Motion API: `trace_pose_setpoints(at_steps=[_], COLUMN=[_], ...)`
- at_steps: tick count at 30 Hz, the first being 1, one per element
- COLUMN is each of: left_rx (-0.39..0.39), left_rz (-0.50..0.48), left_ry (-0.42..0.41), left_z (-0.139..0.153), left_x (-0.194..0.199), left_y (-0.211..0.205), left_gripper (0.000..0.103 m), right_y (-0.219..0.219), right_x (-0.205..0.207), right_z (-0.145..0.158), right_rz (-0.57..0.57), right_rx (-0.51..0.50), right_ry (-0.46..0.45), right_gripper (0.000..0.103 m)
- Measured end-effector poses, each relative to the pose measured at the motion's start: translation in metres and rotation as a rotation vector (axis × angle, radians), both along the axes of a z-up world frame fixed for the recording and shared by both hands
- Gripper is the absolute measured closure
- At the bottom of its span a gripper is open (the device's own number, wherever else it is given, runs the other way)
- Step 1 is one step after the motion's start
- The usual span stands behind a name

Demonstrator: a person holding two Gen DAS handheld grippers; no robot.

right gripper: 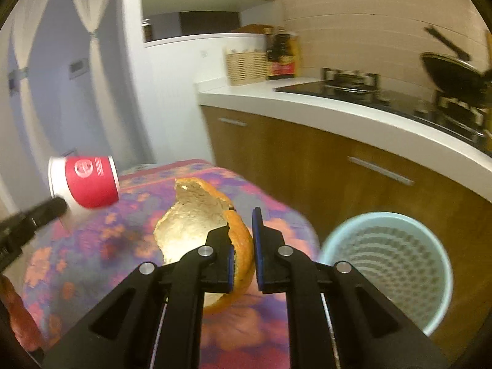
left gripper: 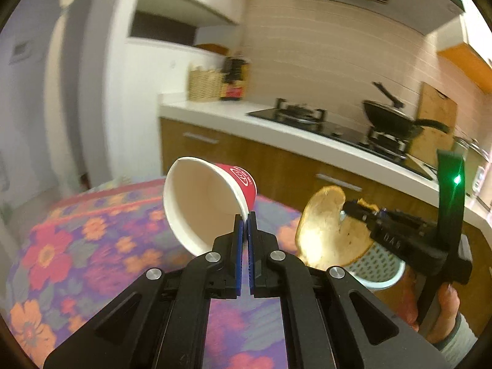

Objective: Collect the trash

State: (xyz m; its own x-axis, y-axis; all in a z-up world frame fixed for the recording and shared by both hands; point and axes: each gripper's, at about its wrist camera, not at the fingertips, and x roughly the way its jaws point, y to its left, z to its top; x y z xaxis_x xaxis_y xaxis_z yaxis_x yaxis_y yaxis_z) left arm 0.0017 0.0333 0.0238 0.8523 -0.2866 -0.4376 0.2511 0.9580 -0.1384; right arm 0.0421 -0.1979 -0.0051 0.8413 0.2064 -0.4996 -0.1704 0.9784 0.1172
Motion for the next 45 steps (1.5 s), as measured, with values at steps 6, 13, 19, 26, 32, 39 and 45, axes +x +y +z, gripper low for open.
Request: trace_pose_setpoints(at_steps=[6, 13, 19, 26, 32, 39, 45], left_rx=[0.032, 0.072, 0.048, 0.055, 0.087, 0.094, 0.094], left_rz=[-0.084, -0.24, -0.334, -0.377, -0.373, -0.339, -0.323], left_ry=[-0.015, 0.038, 0.136, 0.225, 0.262, 0.298, 0.267], left_z=[0.006, -0.006, -0.027, -0.057, -0.081, -0.095, -0.087], left_x=[0.011, 0.042, 0.069, 0.1, 0.118, 0.135, 0.131], left_y=[-0.068, -0.153, -0.197, -0.233, -0.253, -0.256, -0.246], left_gripper=[0.102, 0.102, 0.102, 0.102, 0.102, 0.079, 0.064], right_y=[-0.058, -0.129, -0.167, -0.189, -0.189, -0.194, -0.188], right_x=[-0.003, 0.002, 0.016, 0.04, 0.052, 0.056, 0.057], right_z=[-0.014, -0.043, -0.067, -0.096, -0.108, -0.114, -0.108], right_rz=[-0.207, -0.366, -0.432, -0.463, -0.465, -0.483, -0.487], right_rx=[-0.03, 0.003, 0.017, 0.043, 0.029, 0.035, 0.012], right_ry=[0.052, 0.15, 0.214, 0.292, 0.321, 0.336, 0.32], right_gripper=[0.095, 0.095, 0.095, 0.095, 0.093, 0.085, 0.079])
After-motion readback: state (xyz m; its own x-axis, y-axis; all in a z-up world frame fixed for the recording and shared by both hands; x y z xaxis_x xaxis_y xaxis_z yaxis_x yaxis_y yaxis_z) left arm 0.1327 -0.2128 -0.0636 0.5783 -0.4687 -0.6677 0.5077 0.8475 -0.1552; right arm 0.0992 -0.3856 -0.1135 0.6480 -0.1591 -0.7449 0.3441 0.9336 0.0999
